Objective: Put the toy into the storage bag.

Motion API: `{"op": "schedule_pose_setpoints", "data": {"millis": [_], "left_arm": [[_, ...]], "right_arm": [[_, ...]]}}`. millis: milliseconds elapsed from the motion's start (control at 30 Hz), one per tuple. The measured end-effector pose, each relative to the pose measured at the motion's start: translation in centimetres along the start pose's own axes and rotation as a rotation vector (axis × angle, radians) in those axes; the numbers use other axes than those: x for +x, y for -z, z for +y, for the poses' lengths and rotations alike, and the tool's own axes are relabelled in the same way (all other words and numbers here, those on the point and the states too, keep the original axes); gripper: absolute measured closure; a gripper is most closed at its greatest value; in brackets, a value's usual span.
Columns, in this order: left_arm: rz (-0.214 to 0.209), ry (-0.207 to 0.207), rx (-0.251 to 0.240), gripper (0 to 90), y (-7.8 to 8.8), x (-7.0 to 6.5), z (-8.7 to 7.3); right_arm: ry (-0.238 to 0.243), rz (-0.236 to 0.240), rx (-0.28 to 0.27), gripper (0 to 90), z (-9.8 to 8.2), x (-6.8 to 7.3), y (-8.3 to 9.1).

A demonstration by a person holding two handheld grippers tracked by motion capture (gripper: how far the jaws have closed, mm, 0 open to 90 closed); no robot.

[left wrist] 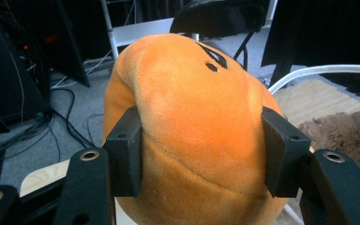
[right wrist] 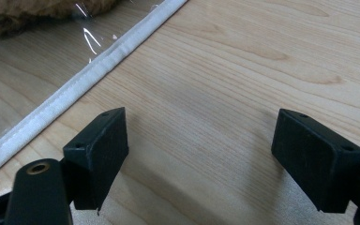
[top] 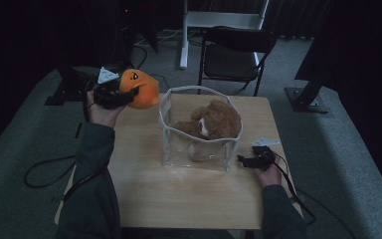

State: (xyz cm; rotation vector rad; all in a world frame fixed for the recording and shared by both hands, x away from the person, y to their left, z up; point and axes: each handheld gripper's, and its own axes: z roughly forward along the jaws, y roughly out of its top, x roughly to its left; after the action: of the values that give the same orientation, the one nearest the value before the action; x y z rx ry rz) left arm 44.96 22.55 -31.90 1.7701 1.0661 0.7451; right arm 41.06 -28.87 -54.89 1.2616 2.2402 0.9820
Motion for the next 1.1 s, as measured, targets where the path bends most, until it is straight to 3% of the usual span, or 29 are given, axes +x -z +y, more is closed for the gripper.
{"op": "schedule_pose_setpoints", "data": {"millis": [667,1100], "left_arm": [[-0.073,-0.016,-0.056,42.2,0.9,-1.7,1.6],[-0.129,-0.045,-0.062,42.2,0.7,-3.1,2.1]], "right_arm": [[0.0,0.0,0.0,18.1,0.0,0.0,0.0],[0.0,0.0,0.0,18.1,0.0,0.0,0.0]]}}
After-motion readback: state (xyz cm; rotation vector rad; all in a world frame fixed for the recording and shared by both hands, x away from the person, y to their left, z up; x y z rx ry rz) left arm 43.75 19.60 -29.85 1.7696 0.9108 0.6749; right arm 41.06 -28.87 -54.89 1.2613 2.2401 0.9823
